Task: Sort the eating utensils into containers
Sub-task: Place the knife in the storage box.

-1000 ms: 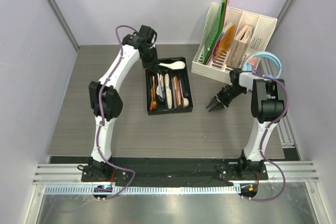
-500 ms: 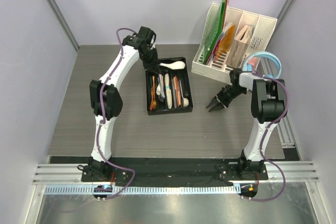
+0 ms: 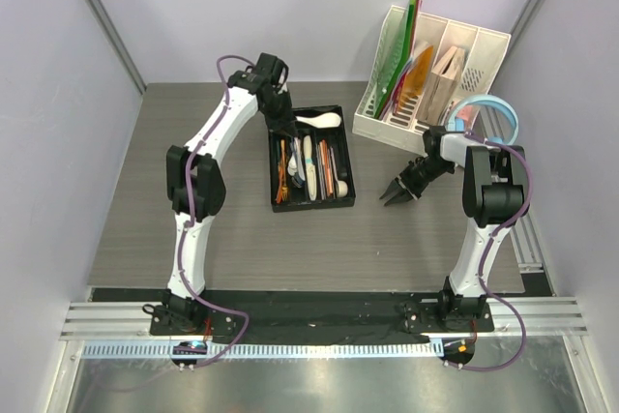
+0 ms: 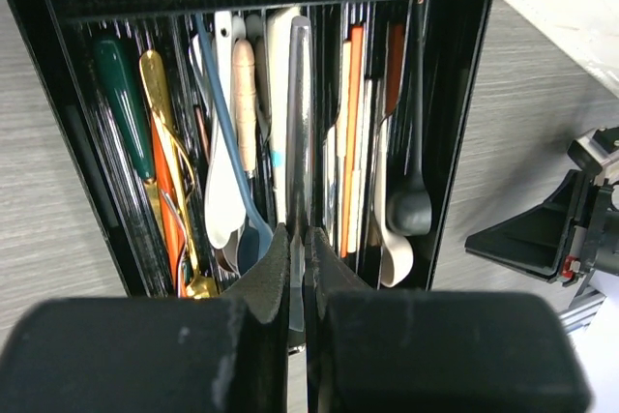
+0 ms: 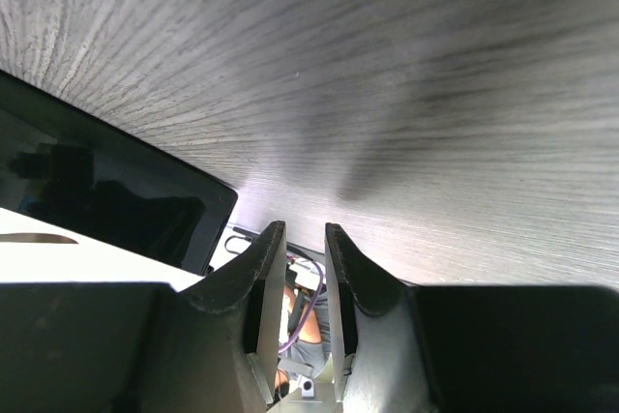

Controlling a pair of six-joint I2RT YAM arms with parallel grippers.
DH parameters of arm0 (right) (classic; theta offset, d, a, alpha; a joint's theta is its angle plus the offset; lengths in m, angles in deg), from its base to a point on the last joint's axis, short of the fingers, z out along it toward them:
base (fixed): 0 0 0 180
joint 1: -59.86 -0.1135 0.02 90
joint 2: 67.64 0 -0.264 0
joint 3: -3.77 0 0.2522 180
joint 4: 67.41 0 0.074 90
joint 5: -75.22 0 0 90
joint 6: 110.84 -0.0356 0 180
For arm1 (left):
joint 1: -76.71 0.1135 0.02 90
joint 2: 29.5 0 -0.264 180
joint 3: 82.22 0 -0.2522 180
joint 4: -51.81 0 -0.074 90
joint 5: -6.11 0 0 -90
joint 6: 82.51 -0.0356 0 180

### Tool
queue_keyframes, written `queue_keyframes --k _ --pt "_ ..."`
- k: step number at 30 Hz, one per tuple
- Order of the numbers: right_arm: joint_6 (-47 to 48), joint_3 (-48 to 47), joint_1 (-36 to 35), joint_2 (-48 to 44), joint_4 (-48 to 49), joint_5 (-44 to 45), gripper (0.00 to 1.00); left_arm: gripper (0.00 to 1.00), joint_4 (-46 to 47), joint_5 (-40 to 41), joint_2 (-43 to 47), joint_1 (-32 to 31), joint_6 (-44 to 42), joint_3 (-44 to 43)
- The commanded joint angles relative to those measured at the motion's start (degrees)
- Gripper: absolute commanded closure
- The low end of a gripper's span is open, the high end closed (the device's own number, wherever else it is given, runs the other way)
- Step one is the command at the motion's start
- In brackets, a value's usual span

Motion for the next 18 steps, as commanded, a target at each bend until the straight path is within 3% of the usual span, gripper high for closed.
queue_keyframes --k 1,9,18 --pt "-2.1 1.9 -1.4 2.3 -5.0 -4.0 0.71 1.0 4.0 -0.8 4.0 0.3 0.4 -0.2" --pt "-2.4 1.0 -1.4 2.8 -5.1 -4.2 0.71 1.0 2.8 -0.3 3.4 0.3 -0.5 -1.6" --pt "-2.4 0.9 -1.3 3.5 -5.0 -4.1 0.71 1.0 -6.4 6.0 2.5 1.9 -4.0 0.4"
